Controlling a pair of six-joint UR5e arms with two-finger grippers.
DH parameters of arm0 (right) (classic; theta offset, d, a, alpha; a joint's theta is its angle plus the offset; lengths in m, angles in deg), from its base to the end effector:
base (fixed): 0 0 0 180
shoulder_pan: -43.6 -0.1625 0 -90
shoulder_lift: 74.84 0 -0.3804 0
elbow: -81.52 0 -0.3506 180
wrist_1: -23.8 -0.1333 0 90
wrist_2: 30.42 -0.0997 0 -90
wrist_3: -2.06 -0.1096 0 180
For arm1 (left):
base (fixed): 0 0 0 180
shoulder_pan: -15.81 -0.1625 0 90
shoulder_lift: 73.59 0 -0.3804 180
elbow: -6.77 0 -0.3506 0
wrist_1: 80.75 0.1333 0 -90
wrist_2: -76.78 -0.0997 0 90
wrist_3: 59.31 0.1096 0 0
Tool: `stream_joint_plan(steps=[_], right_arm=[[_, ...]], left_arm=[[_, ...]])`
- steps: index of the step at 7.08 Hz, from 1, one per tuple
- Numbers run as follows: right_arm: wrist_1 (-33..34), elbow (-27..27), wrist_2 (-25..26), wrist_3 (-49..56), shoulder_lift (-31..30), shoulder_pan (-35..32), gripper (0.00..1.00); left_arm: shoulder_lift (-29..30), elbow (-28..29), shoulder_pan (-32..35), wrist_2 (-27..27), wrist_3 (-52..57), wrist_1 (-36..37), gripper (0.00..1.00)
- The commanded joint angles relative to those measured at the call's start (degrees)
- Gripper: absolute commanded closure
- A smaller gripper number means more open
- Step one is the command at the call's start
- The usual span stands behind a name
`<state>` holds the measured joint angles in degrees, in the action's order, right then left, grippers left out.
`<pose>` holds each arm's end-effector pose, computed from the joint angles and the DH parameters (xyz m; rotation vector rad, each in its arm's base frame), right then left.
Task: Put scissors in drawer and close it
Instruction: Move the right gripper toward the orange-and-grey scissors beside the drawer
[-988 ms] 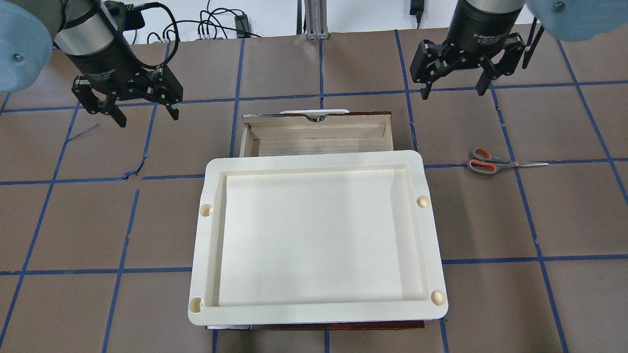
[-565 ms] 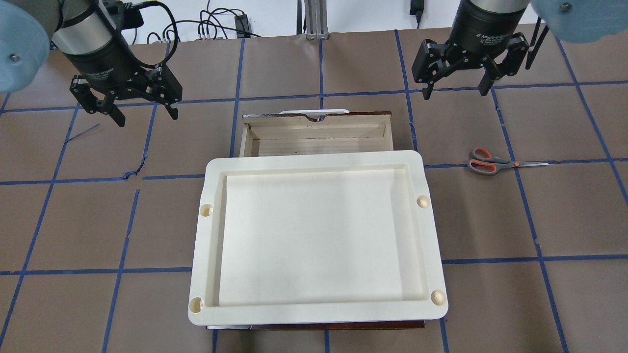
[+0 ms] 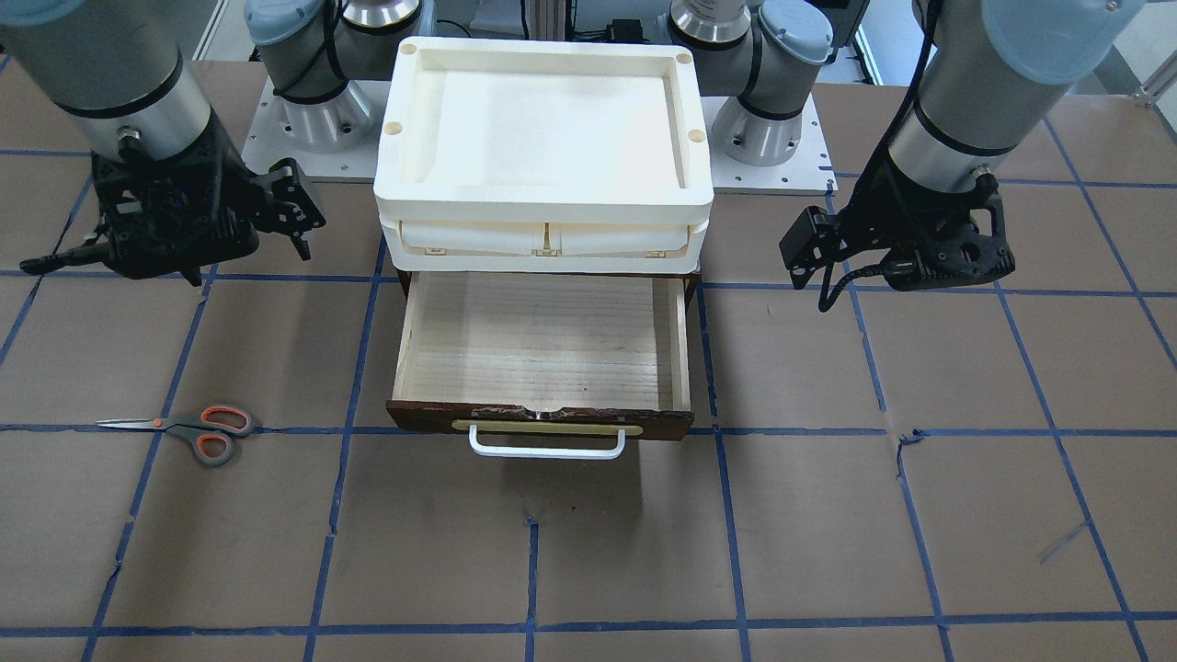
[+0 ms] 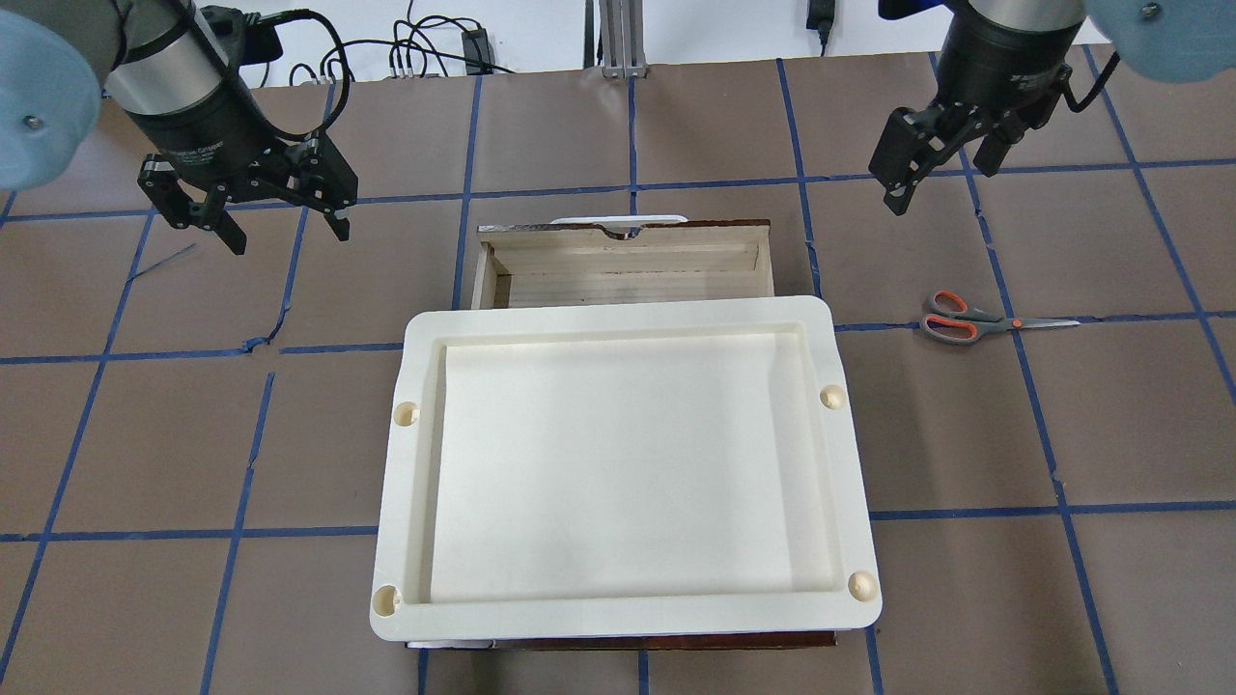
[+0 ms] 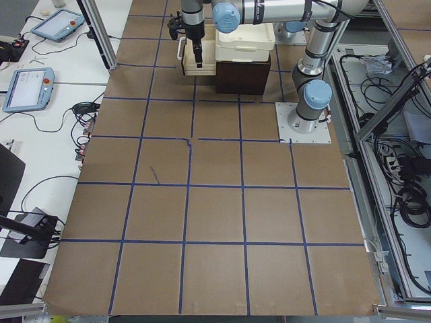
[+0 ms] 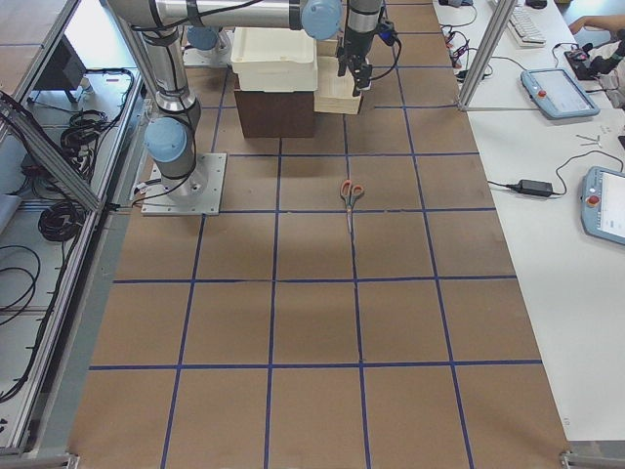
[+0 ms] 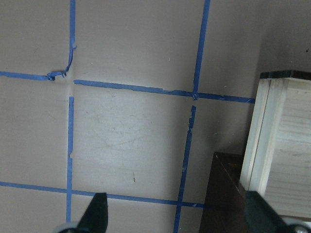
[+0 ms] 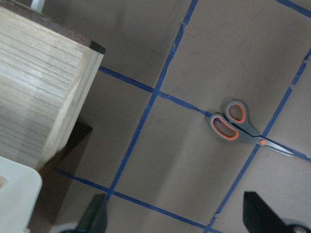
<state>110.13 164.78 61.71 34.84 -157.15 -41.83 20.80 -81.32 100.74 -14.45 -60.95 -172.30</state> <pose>0.0896 -0.5007 0.4165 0.7649 -3.0342 -0.1382 -0.0888 -0.4809 0.4103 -0.1814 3.1150 0.1107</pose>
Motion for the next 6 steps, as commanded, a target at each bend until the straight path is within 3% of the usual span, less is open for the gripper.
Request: stream_joint_plan(steps=[1,3,6], right_arm=[[6.34,2.68,0.16,21.97,2.32,6.48,0.03],[8.93,5.41,0.77,33.97,4.26,9.03,0.03],[24.97,16.81,0.68,52.44,5.06,12.47,0.01]], left_arm=[[0.00,-0.07,0.06,0.09,0.05,0.06,0.00],[0.00,-0.07,0.06,0.09,0.05,0.06,0.00],[0.09,-0.24,0.06,0.09,-0.04,0.06,0.00]])
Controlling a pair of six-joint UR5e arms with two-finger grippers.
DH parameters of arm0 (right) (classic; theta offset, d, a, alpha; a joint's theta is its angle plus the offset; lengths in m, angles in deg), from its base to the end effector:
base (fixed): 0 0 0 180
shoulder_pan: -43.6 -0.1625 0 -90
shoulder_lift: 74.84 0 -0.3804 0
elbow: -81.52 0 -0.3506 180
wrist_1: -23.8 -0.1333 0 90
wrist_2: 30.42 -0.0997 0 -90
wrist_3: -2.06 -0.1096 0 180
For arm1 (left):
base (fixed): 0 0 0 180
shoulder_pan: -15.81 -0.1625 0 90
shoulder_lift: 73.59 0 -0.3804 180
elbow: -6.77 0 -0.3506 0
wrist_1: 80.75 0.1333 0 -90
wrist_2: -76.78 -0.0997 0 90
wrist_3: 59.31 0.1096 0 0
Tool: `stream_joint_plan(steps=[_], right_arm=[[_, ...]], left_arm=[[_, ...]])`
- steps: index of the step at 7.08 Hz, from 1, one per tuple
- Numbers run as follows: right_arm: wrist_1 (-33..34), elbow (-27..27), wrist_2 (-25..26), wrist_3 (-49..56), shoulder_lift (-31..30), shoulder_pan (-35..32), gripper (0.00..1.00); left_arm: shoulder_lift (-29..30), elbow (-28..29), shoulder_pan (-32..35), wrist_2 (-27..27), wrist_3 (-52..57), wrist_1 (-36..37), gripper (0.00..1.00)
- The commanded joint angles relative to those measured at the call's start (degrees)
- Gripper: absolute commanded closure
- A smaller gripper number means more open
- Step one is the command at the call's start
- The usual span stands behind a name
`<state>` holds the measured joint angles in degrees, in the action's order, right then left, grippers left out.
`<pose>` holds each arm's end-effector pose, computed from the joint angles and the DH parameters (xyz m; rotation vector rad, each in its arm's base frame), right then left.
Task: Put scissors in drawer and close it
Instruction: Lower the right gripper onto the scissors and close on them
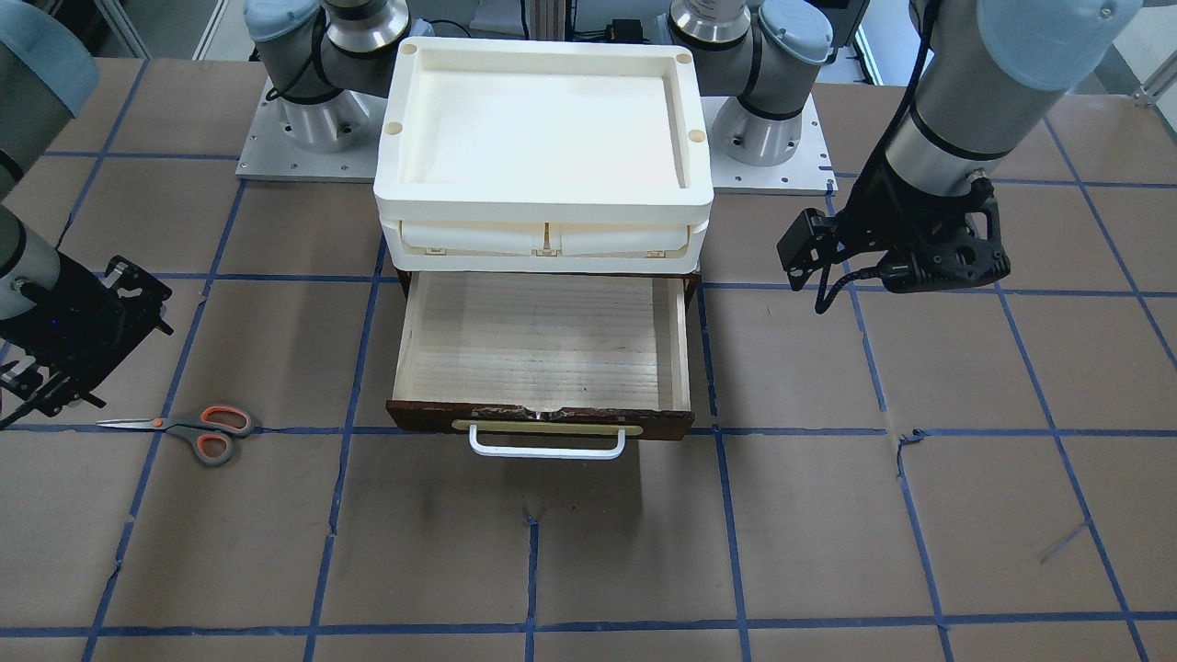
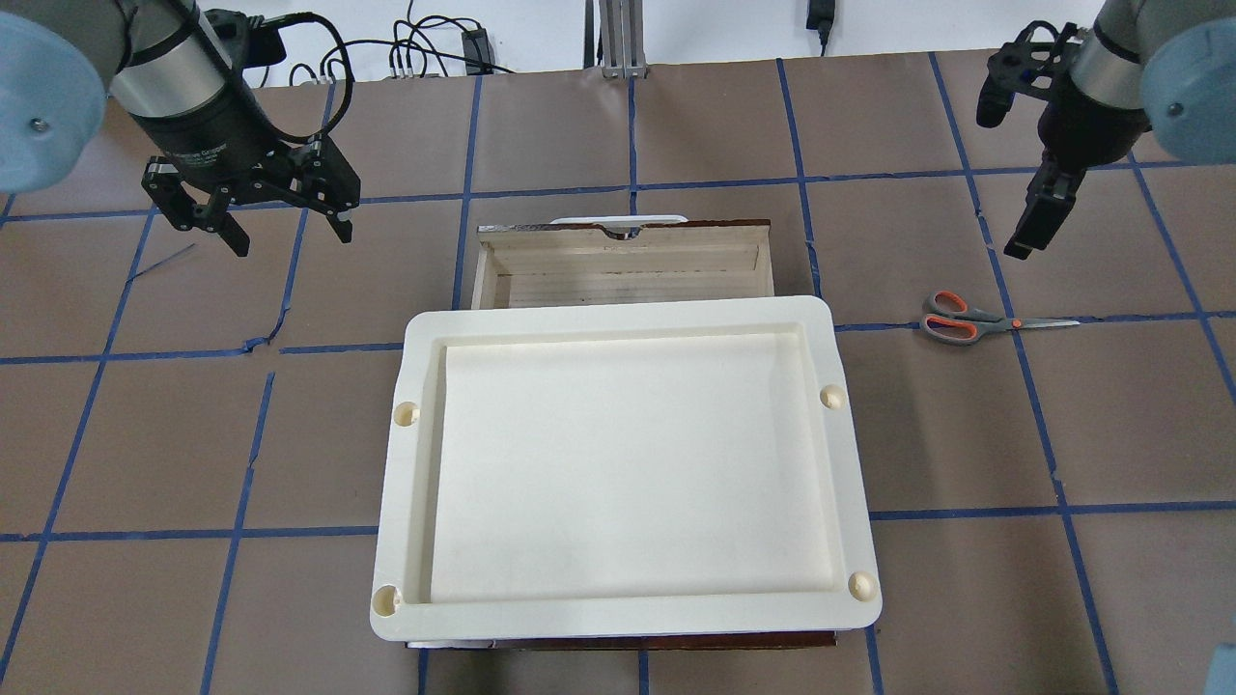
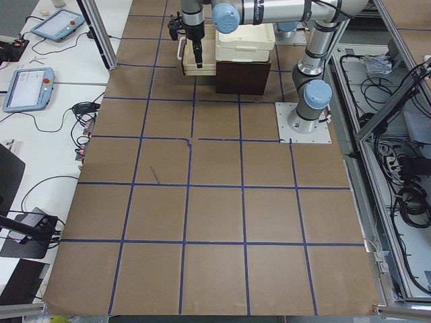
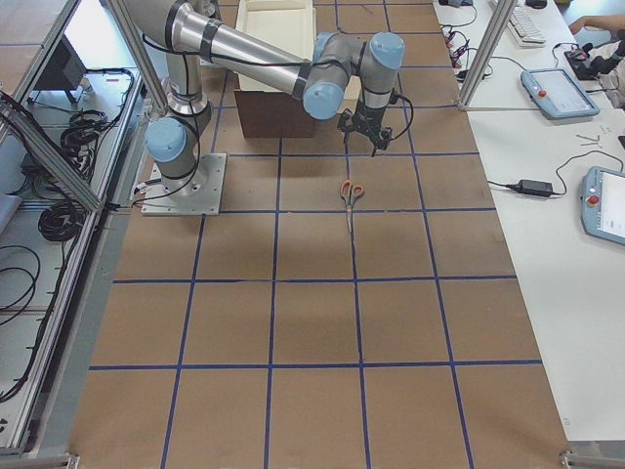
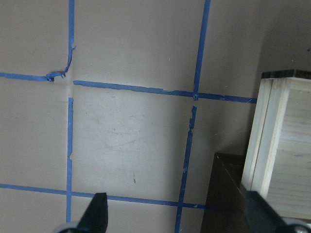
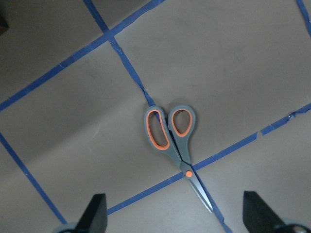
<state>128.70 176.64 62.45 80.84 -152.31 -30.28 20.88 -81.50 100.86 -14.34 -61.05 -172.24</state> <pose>-0.0191 -0.5264 0.3134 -1.6334 2.6796 0.1089 -0.0900 -0.4808 0.4083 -0.1810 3.1167 0.1161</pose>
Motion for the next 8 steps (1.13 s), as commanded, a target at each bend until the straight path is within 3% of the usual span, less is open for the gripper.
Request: stream_joint_plan(steps=[1,2,4,6,8], right_arm=[[13.15,9.16,0.20,13.52,1.52,0.93,0.00],[19.48,12.43,-0.32,20.99,2.40,2.50,0.01],[25.58,15.35,-3.39,34.63,5.55,5.23,0.00],[29.90,16.41,-3.57,38.01,9.08,7.61,0.00],[30.18,16.85,-3.83,38.37,9.35,7.61,0.03]], left_arm=[[0.01,-0.06,-0.06,-0.02,0.07,0.00,0.00],[-0.07,-0.15,-0.06,-0.02,0.16,0.09,0.00],[0.01,-0.15,-0.06,-0.02,0.24,0.18,0.00],[0.01,-0.15,-0.06,-0.02,0.24,0.18,0.00],[0.01,-0.15,-0.06,-0.02,0.24,0.18,0.00]])
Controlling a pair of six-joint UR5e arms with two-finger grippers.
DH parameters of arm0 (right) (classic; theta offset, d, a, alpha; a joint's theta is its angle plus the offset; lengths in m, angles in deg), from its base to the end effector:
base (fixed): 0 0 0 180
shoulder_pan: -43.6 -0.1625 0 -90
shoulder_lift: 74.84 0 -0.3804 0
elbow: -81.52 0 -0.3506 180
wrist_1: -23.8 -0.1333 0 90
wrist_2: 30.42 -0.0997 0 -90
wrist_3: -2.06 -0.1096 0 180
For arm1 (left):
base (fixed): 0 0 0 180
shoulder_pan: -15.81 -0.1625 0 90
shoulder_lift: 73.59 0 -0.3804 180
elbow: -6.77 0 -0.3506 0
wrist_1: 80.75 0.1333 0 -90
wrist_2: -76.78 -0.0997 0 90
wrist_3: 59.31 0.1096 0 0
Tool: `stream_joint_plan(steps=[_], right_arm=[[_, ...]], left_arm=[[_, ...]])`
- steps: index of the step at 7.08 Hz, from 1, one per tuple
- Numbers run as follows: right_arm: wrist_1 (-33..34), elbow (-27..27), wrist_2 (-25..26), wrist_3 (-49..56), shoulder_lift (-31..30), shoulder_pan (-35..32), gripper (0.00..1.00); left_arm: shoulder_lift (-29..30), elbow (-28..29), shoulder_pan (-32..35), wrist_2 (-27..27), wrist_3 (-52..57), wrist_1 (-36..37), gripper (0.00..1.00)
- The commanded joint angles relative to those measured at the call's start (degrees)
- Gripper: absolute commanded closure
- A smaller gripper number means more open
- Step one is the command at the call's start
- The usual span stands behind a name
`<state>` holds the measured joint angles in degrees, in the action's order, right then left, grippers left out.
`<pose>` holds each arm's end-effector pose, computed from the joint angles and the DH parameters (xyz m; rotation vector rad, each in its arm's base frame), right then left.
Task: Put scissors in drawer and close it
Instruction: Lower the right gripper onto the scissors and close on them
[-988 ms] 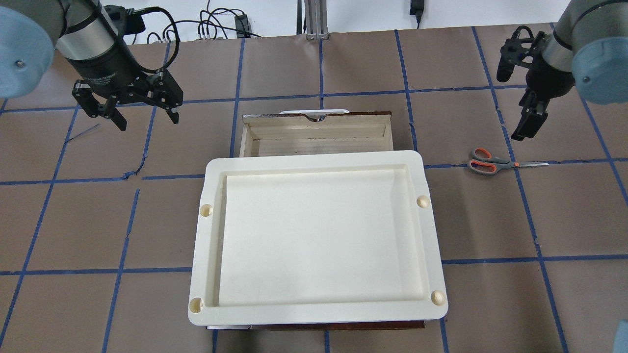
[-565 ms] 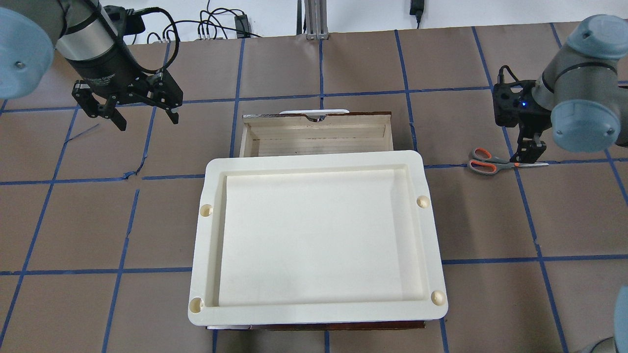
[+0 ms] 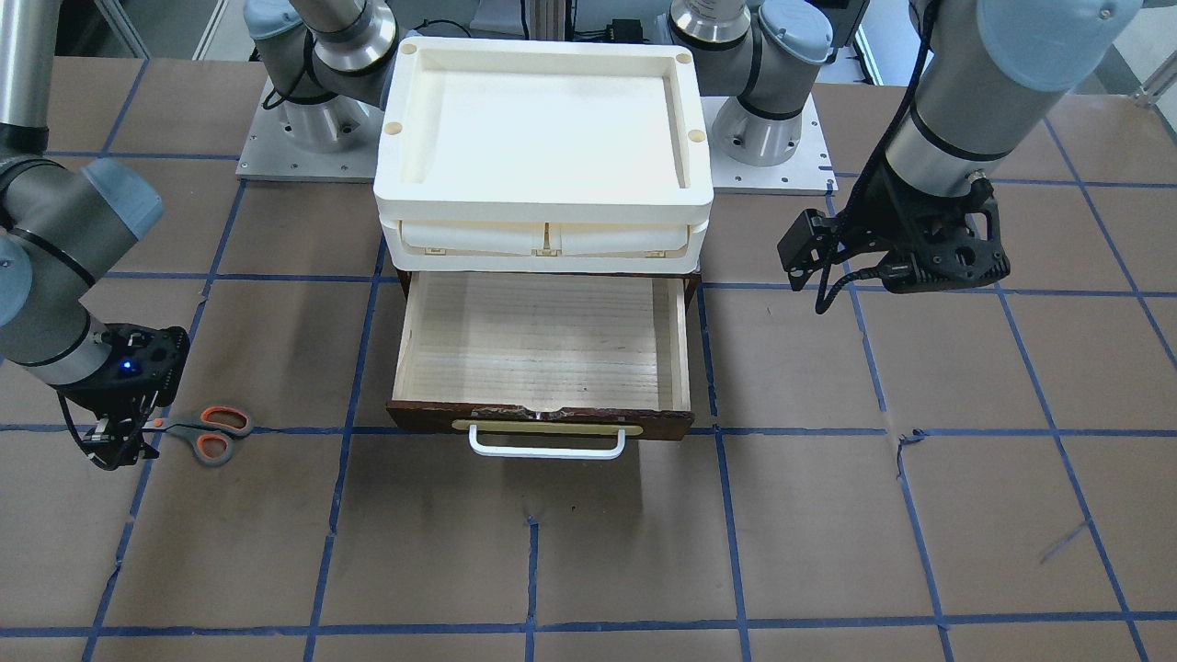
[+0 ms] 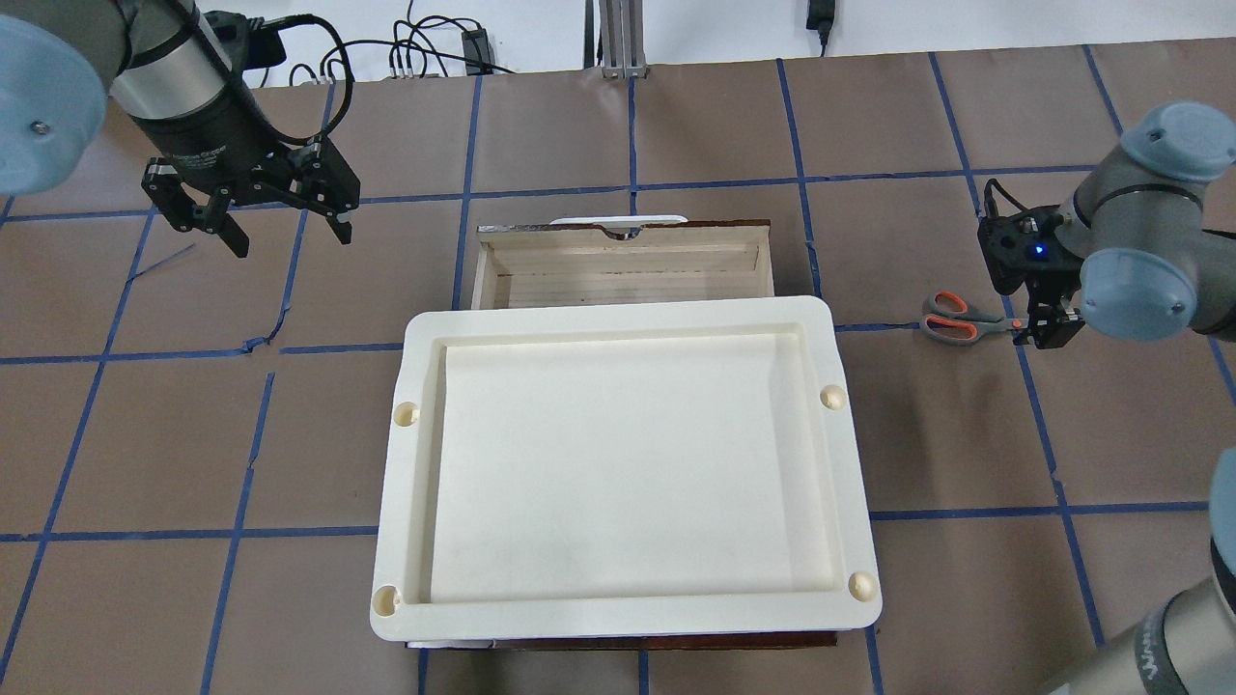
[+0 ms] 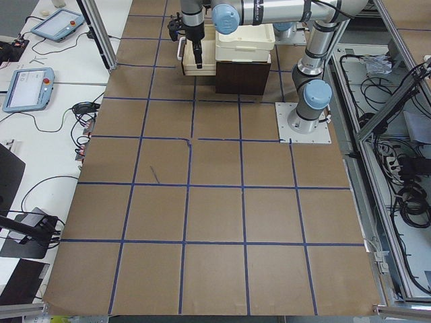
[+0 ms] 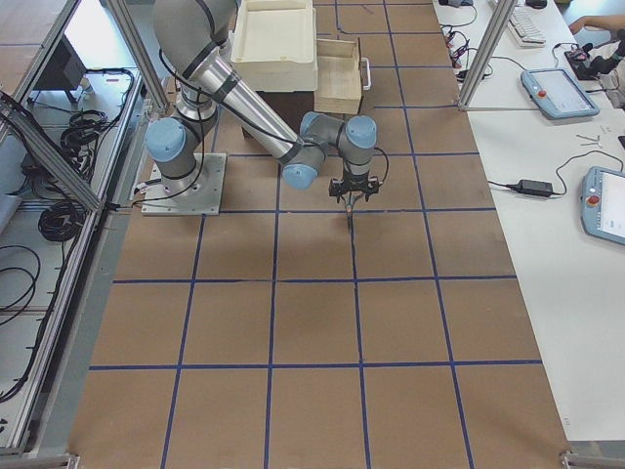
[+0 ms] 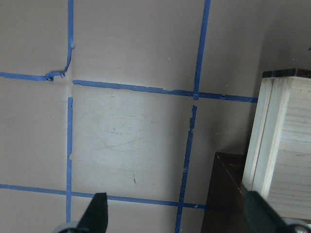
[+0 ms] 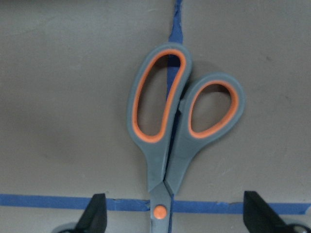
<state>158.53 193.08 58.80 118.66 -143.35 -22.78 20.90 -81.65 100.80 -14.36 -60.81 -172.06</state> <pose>-0.0762 -0.5107 0.1705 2.2619 -2.1468 0.0355 -0.0895 -0.4809 0.4073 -0.1761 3.1169 0.1159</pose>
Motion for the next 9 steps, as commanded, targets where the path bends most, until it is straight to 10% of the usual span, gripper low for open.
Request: stream_joint_plan(steps=[1,9], right_arm=[[0.52,2.33,-1.58,0.82,0.40,0.11,0.02],[4.92,2.96,-0.72,4.96,1.89,0.11,0.20]], left_arm=[[-0.09,0.00,-0.09,0.00,0.00,0.09,0.00],[-0.09,0.00,-0.09,0.00,0.00,0.09,0.00]])
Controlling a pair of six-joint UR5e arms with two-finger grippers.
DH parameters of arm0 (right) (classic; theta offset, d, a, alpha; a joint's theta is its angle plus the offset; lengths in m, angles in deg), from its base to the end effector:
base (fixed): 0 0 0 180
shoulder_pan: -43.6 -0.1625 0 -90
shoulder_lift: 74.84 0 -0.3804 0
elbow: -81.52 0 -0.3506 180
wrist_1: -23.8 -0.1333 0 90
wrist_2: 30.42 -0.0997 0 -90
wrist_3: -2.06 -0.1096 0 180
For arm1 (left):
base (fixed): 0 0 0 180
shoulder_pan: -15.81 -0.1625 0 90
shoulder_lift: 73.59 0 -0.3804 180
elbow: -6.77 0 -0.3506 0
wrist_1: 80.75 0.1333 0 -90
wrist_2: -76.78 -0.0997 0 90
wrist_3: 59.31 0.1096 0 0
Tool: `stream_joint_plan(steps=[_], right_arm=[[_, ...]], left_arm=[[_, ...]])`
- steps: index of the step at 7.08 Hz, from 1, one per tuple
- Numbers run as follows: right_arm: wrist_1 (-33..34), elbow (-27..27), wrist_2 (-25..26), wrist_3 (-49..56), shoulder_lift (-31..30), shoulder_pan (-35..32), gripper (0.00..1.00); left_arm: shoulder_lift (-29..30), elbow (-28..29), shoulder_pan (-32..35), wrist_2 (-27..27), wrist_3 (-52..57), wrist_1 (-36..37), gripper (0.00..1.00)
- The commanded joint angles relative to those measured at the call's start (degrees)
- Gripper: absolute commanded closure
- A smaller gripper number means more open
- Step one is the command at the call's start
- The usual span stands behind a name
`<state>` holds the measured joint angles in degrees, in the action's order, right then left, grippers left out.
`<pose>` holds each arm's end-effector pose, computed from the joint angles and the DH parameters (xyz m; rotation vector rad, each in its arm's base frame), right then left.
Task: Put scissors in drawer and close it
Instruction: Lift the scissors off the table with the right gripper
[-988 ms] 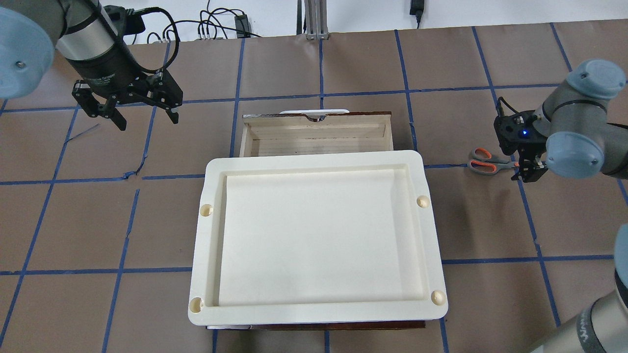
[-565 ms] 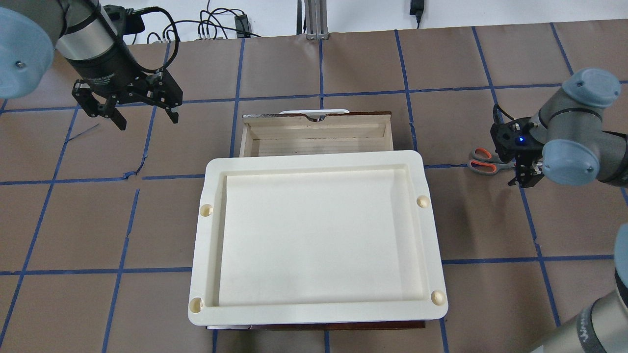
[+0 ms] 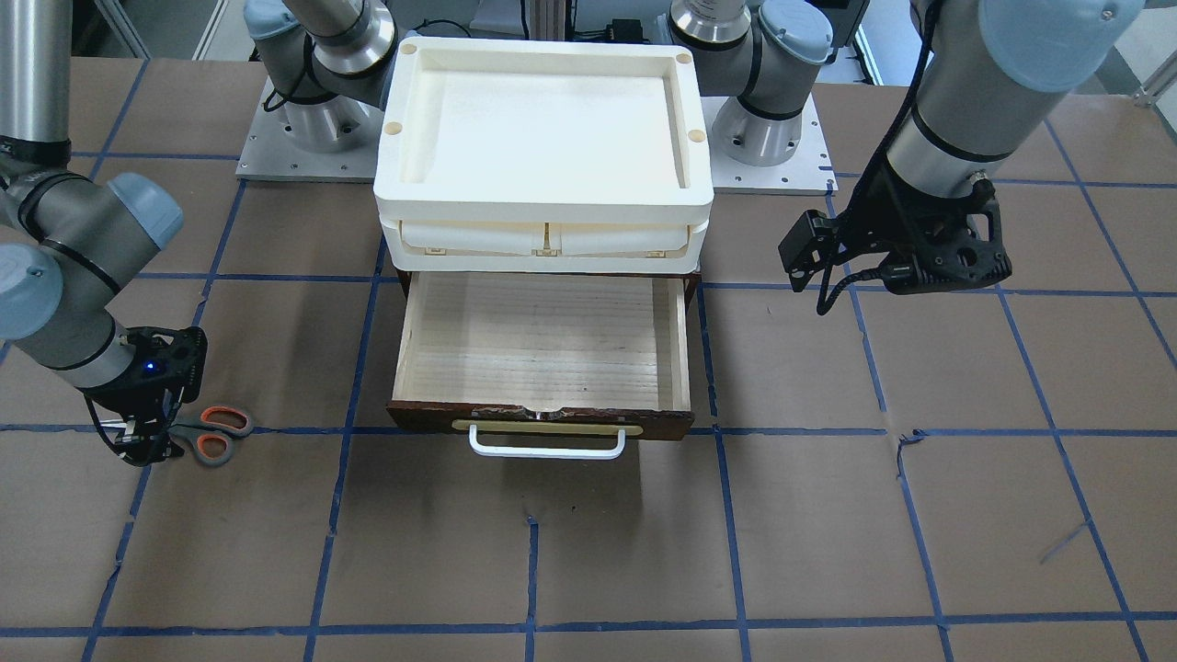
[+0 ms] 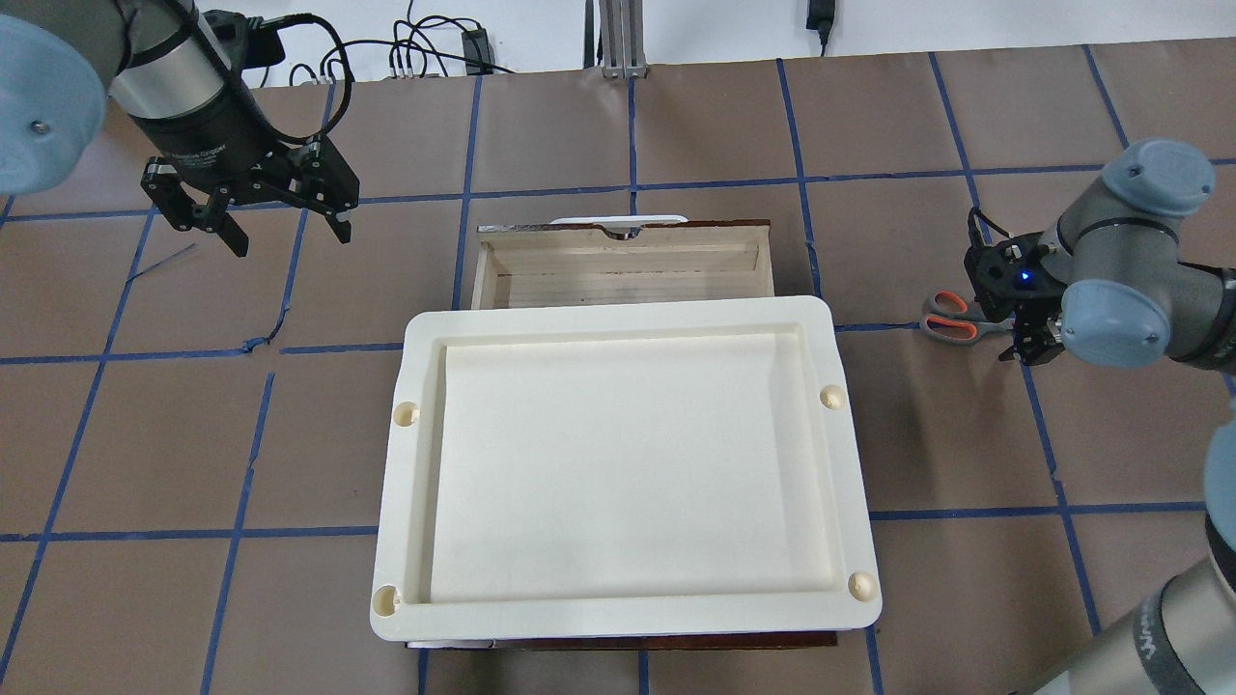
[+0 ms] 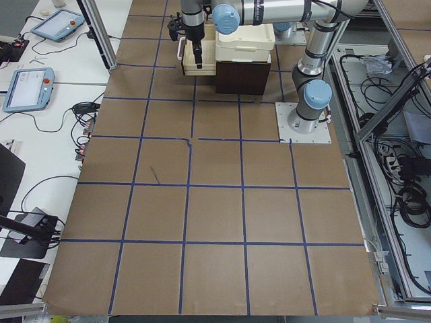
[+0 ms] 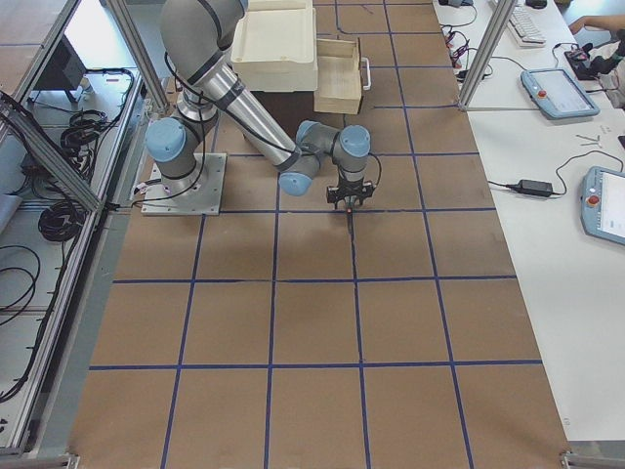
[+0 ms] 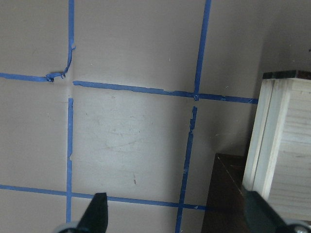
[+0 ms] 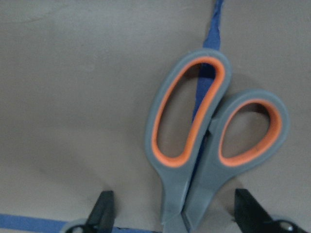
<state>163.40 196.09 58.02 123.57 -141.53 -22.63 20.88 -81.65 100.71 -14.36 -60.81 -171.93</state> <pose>-0.0722 -0.5021 0.1453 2.3509 -2.0521 0.0545 -0.0887 -0.4813 0.4077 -0.1786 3.1168 0.1119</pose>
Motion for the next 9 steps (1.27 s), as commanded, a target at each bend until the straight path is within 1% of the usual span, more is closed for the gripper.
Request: stream_joint_plan(steps=[1,2,4,6,7,8,9], right_arm=[[0.06,-0.14,0.07,0.05,-0.02,-0.04,0.34],[0.06,-0.14,0.07,-0.04,-0.19,-0.04,0.46],[0.06,-0.06,0.15,-0.65,-0.72,-0.04,0.61],[0.23,-0.14,0.07,-1.45,-0.81,-0.04,0.70],[0.06,-0.40,0.07,-1.80,-1.24,-0.13,0.78],[0.06,-0.58,-0.02,-2.67,-2.12,-0.39,0.83],[-0.73,-2.84,-0.72,-6.59,-4.30,-0.57,0.87]], left_arm=[[0.01,0.00,0.00,0.09,0.00,-0.05,0.00],[-0.07,0.00,0.00,0.00,0.00,-0.05,0.00],[-0.07,0.00,0.00,0.00,0.00,0.04,0.00],[0.01,0.00,-0.09,0.09,0.09,0.04,0.00],[0.01,0.00,-0.09,0.00,0.18,0.04,0.00],[0.01,0.00,-0.09,0.00,0.09,0.21,0.00],[0.01,0.00,-0.09,0.09,0.18,0.21,0.00]])
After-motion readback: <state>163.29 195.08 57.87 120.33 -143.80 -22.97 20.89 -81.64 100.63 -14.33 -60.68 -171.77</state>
